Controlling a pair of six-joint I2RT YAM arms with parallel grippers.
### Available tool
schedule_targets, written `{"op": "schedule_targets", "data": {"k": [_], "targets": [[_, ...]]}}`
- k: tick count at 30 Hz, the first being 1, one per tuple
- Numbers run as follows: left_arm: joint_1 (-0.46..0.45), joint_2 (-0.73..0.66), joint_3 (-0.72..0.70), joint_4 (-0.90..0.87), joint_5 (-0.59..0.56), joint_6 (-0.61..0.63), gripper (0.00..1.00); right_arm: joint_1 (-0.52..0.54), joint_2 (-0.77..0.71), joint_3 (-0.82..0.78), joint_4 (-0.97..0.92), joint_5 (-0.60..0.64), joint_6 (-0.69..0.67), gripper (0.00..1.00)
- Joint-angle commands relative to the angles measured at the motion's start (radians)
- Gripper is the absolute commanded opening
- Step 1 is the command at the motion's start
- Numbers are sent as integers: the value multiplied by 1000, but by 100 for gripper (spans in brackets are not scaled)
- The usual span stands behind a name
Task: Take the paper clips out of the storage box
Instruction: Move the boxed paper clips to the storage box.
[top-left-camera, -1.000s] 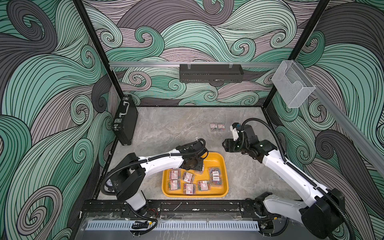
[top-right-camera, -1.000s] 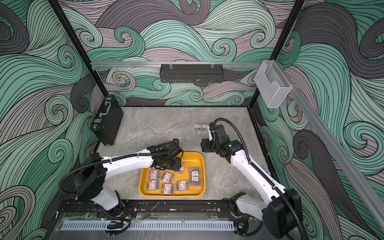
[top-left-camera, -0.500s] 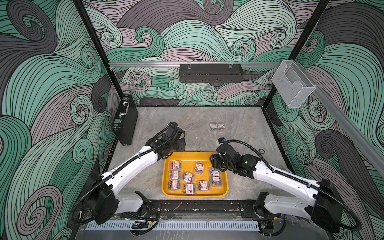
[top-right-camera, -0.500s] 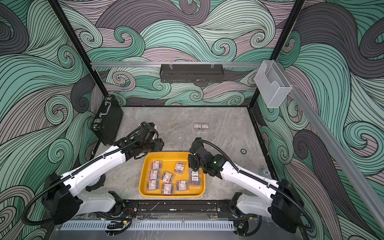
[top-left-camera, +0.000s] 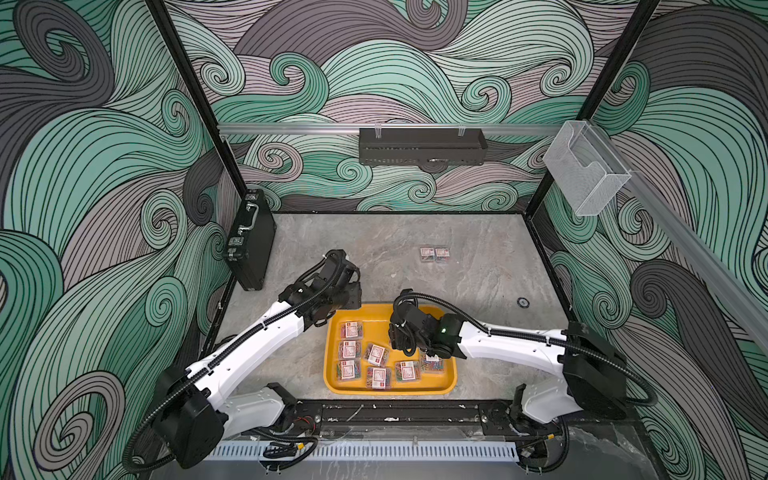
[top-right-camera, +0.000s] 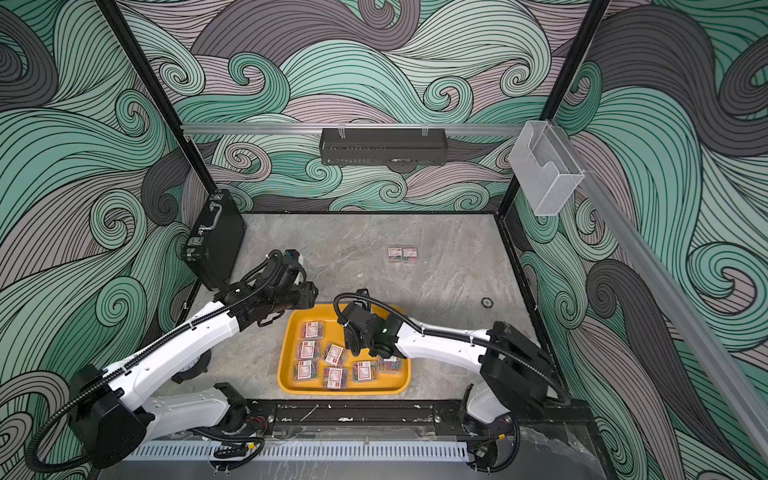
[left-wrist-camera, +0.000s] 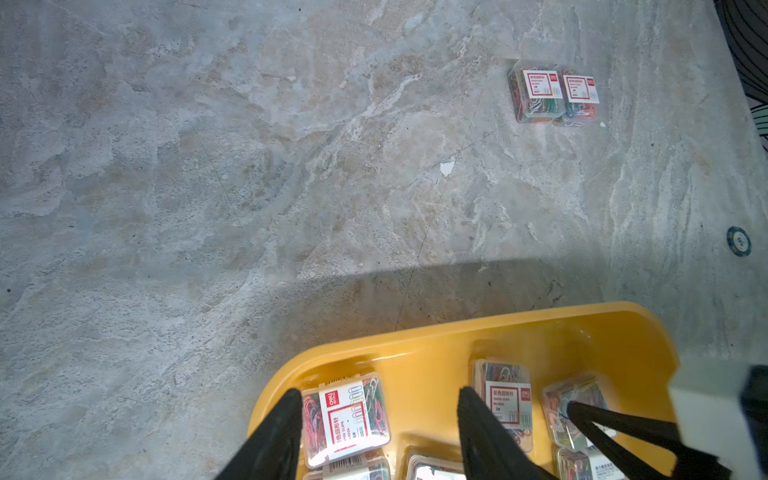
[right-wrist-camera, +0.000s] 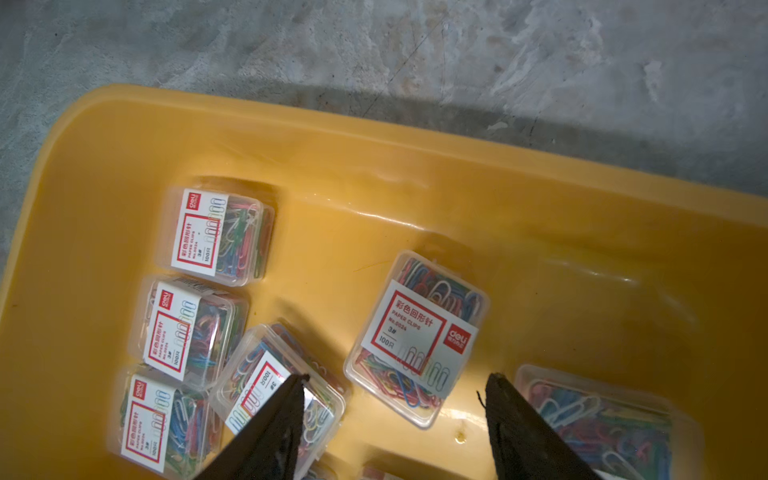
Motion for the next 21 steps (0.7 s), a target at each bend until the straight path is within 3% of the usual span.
{"op": "schedule_targets", "data": {"k": [1,12,21], "targets": [[6,-27,-4,-40,-25,14,59,3,34,4,14,5,69,72],[6,-34,-16,-41,-26,18,59,2,118,43,-11,-1,59,75],[5,-40,-12,-64,-50,26,59,-7,187,128,11,-114,-50,73]]}}
